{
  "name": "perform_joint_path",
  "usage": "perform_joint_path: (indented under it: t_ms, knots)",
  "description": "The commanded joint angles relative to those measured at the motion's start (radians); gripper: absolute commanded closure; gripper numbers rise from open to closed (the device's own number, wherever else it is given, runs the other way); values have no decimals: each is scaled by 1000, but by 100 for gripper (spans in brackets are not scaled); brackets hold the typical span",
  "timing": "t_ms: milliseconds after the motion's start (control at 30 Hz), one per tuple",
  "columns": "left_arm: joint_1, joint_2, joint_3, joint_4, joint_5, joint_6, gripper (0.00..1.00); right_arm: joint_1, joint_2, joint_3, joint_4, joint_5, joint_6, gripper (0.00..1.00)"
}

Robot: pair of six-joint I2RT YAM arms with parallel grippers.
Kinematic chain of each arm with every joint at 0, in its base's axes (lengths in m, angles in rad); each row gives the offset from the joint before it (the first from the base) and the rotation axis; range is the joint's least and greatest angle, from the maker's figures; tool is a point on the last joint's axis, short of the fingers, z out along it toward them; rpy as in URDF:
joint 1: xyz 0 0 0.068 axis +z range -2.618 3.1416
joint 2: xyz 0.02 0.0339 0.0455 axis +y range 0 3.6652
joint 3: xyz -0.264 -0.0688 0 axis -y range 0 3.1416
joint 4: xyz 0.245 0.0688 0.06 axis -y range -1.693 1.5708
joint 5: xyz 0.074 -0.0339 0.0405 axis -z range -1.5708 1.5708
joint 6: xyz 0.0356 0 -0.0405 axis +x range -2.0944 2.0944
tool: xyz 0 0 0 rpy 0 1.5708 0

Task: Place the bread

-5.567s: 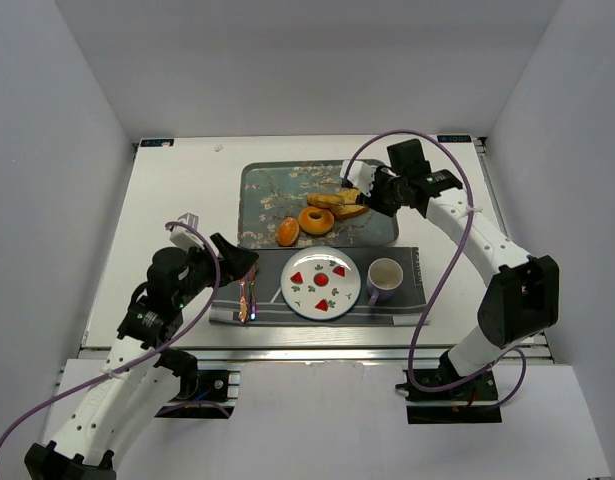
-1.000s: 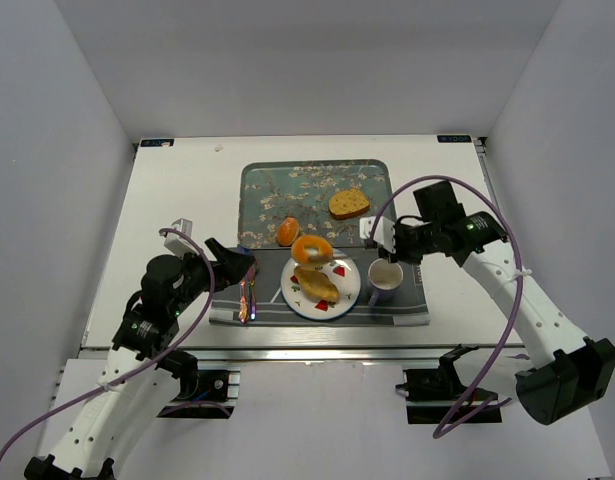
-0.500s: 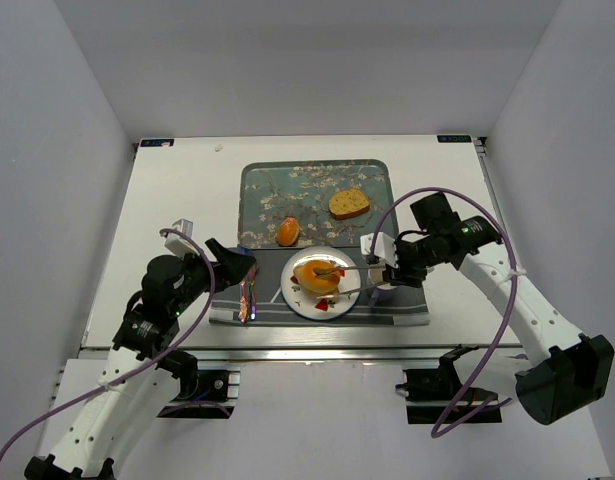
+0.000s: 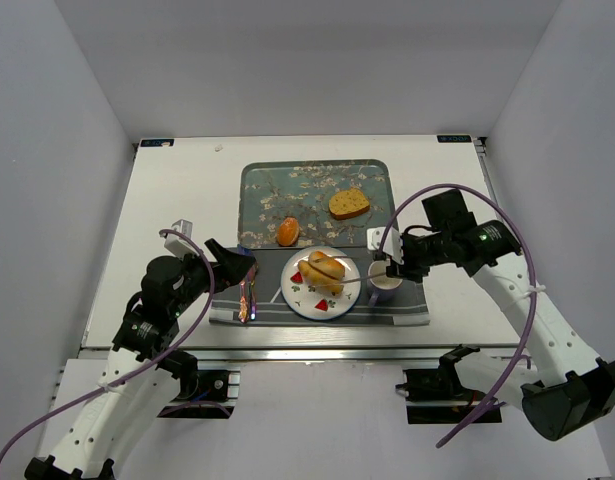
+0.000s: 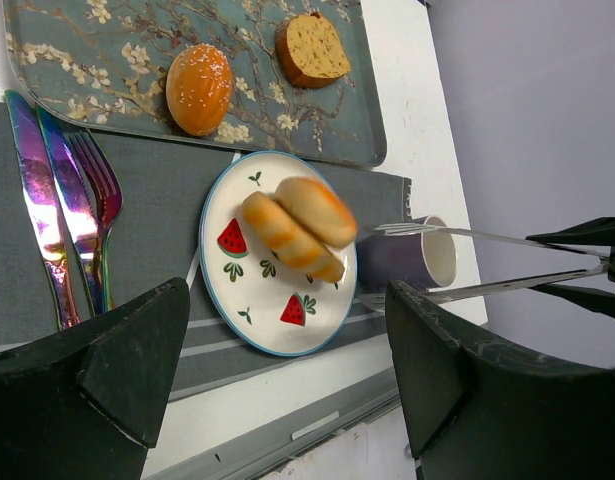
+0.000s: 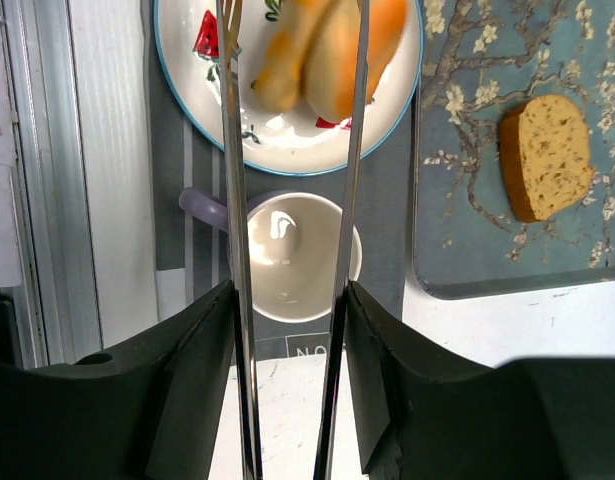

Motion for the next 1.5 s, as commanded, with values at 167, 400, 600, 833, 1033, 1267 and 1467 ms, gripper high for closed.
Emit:
perform_joint_path:
  t_ms: [167,400,600,833,1033,1267,1467]
  knots:
    - [0,5,-5,15,14,0,12,-2,-32,30,20,-45,36,51]
    - [0,-2,0,2,10,-2,12,-4,-35,23,70,-45,84,55]
    - [0,-11,0,-4,10,-2,12,-10,-35,21,96,-40,104,56]
    - [0,-16,1,-8,7,-2,12,-19,-38,-2,178,23,161,60]
    - [0,-16,1,-7,8,0,12,-37,-3,-40,305,130,223,60]
    - [0,-24,-2,-10,7,-2,12,-39,68,-75,369,179,193,56]
    - [0,-25,7,-24,-4,0,12,-39,137,-75,392,218,155,53]
